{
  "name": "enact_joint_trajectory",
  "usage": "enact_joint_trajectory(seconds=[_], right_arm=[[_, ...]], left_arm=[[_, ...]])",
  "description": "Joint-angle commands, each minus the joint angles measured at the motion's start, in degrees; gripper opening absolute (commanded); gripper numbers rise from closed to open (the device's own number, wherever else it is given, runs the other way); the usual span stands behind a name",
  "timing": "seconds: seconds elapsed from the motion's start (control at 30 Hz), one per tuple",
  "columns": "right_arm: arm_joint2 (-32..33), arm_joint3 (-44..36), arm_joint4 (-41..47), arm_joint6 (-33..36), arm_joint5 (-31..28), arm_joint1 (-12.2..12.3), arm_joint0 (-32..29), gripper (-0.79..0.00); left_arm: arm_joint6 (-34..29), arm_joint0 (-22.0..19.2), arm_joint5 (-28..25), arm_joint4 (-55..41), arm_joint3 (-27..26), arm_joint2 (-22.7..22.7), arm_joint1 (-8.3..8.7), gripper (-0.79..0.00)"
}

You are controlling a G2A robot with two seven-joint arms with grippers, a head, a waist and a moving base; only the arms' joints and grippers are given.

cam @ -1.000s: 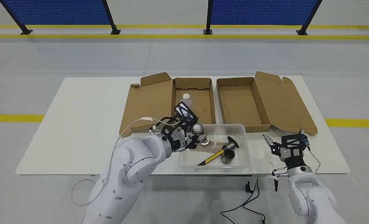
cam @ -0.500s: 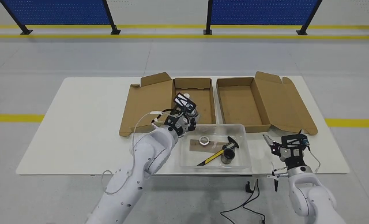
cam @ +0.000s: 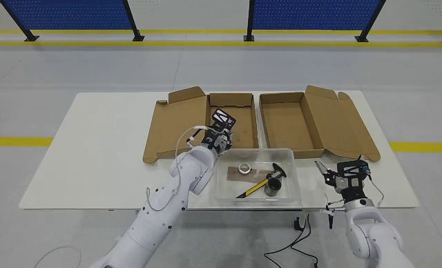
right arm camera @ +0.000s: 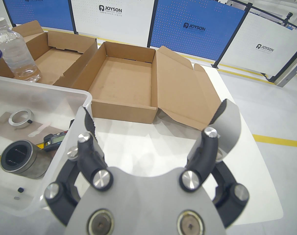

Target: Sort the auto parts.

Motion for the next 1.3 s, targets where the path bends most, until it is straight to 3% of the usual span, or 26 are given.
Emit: enact_joint_trajectory(seconds=[0.0,0.8,0.9,1.0,1.27], right_arm=[[0.0,0.0,0.0,0.0,0.0,0.0,0.0,0.0],[0.0,0.0,0.0,0.0,0.0,0.0,0.0,0.0],[0.0,0.0,0.0,0.0,0.0,0.0,0.0,0.0],[0.0,0.0,0.0,0.0,0.0,0.0,0.0,0.0],[0.0,0.0,0.0,0.0,0.0,0.0,0.0,0.0]], left_arm=[[0.24,-0.63,0.17,0.25,1.78,0.13,-0.17,-0.785],[3.39,-3.94,1.57,-5.0,12.54,-1.4,-1.93,-0.785],[3.81,-3.98,1.45,-5.04,13.22,-1.62,-2.0,-0.748],[4.12,-4.19,1.64,-5.46,13.94,-1.91,-2.12,-0.56],[4.03,-4.88,1.39,-5.76,15.74,-1.94,-2.49,-0.523]])
